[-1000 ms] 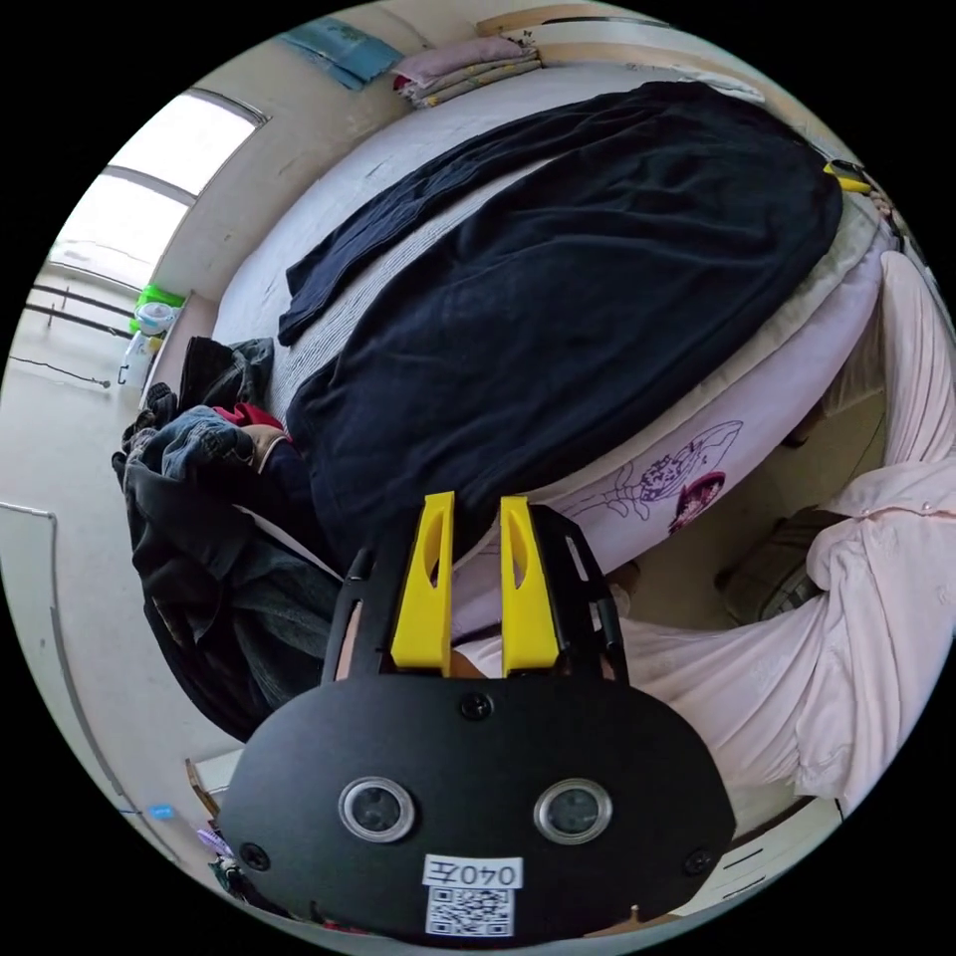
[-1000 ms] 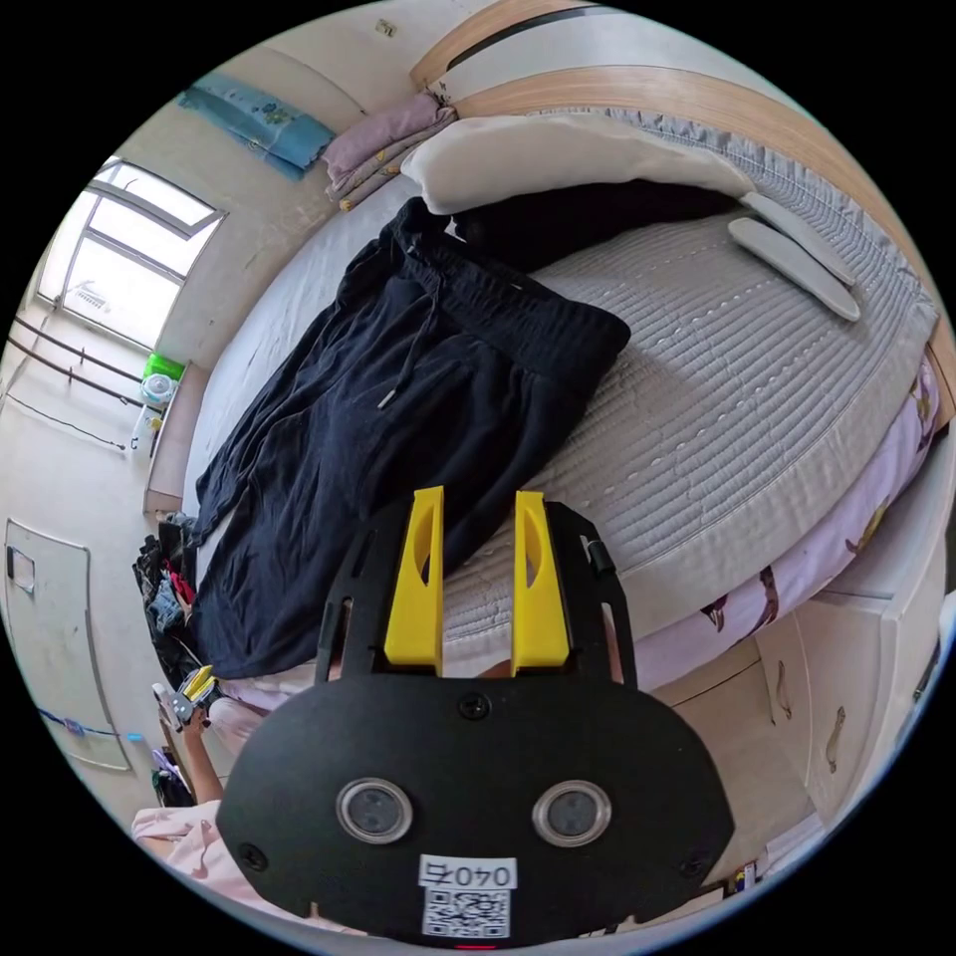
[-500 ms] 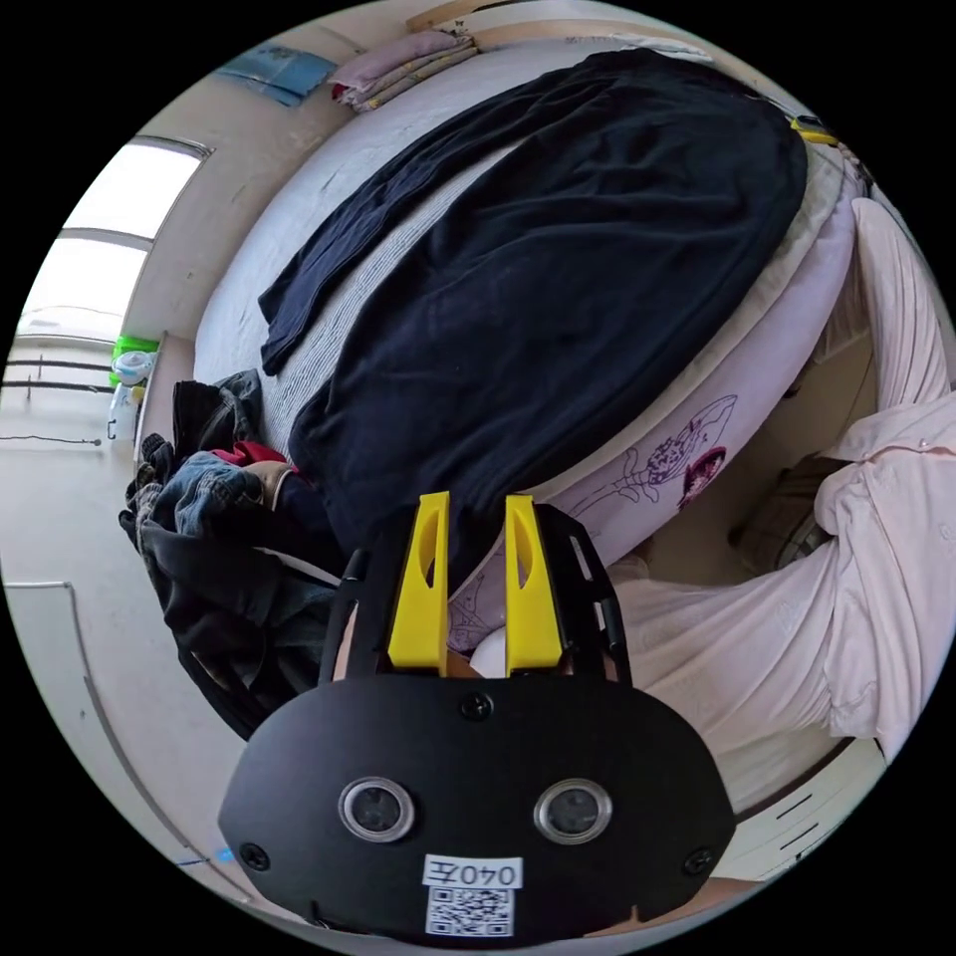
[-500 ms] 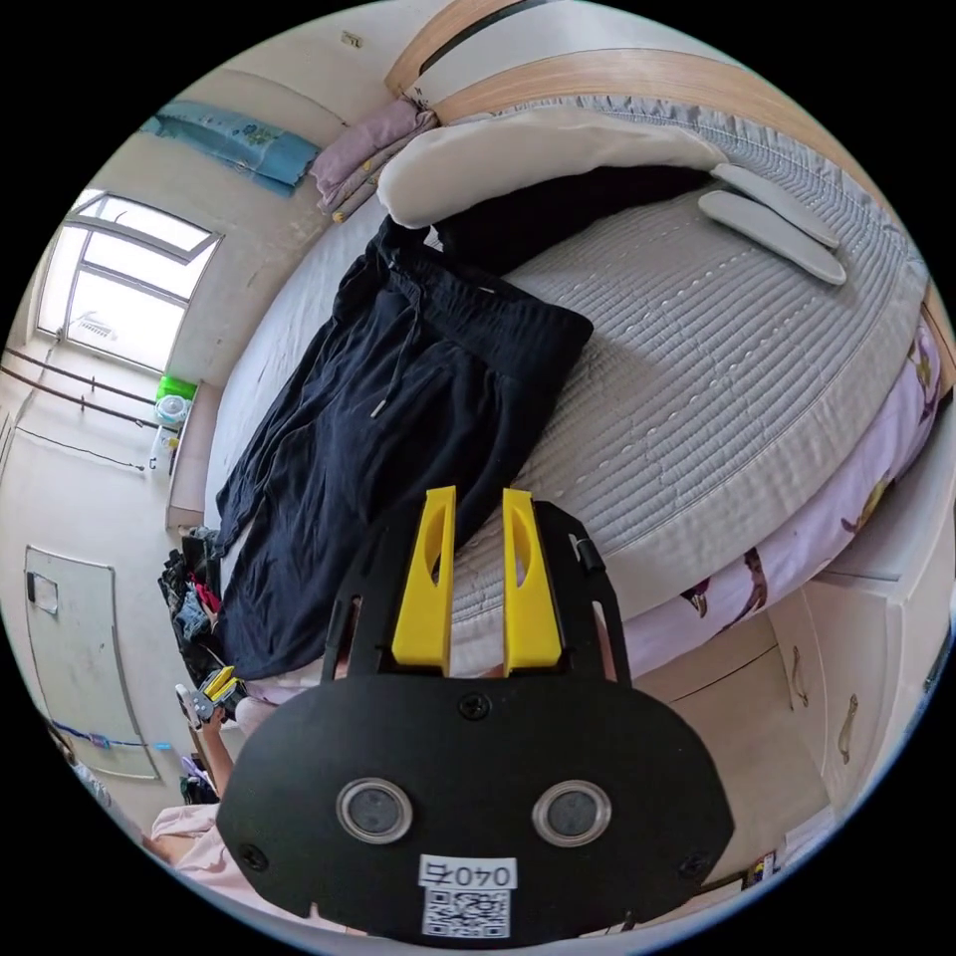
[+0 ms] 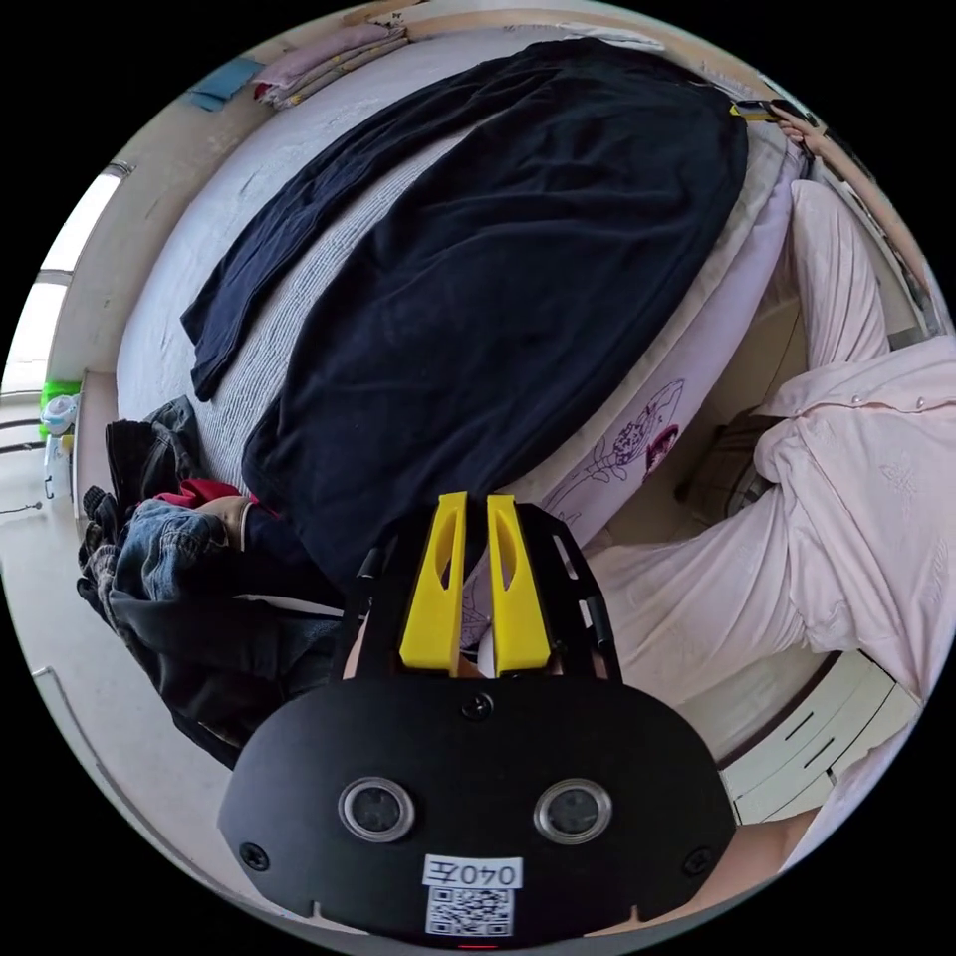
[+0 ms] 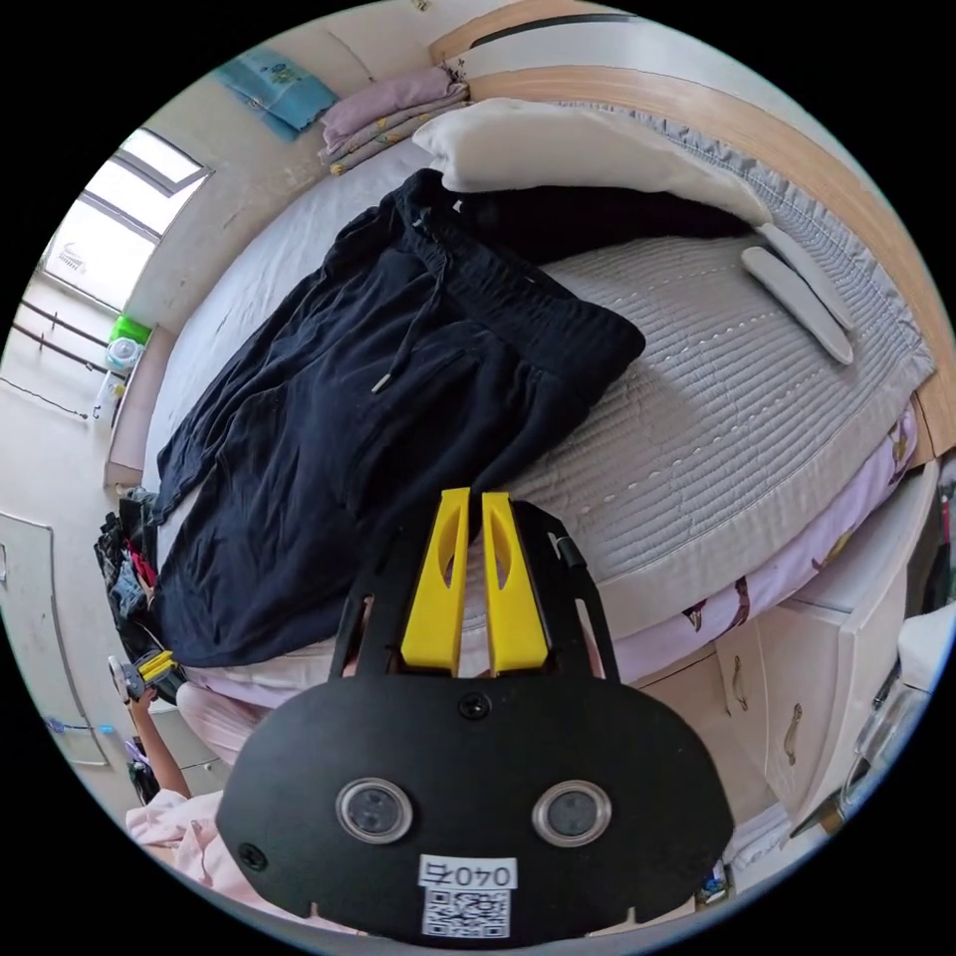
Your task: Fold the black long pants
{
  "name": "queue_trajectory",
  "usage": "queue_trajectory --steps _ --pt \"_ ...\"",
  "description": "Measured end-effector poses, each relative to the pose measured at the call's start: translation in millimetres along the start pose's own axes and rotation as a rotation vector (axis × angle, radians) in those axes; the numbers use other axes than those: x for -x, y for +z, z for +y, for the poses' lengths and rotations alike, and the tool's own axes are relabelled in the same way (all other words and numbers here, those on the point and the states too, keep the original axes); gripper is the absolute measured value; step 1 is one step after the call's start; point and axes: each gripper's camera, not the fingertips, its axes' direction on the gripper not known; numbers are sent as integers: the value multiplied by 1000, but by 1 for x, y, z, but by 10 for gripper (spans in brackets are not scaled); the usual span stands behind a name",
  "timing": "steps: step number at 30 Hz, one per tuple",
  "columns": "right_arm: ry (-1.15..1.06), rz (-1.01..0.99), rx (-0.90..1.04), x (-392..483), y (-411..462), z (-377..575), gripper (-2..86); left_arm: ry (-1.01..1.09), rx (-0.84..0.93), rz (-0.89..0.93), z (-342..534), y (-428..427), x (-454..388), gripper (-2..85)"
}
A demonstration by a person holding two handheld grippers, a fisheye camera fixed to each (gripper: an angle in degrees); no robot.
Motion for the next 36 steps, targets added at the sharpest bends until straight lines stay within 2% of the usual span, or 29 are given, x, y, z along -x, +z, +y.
queue_trajectory --steps 4,8,14,21,30,36 --pt "-18 -9 0 2 -9 0 -8 -29 -25 67 0 -7 21 -10" --pt "-8 -22 17 -1 -9 3 -6 -38 -4 49 -2 3 16 -7" --pt "73 -90 -30 -15 -9 20 -8 -100 -44 -146 4 12 -17 -14" --pt "127 -243 -257 -22 -64 62 -10 -190 -257 -224 37 -60 -24 -13" --pt "92 -247 -358 1 -123 124 -10 -95 -239 -287 56 -112 -50 -12" --pt "78 -267 -386 12 -164 188 -10 -103 -221 -295 83 -154 -72 -12"
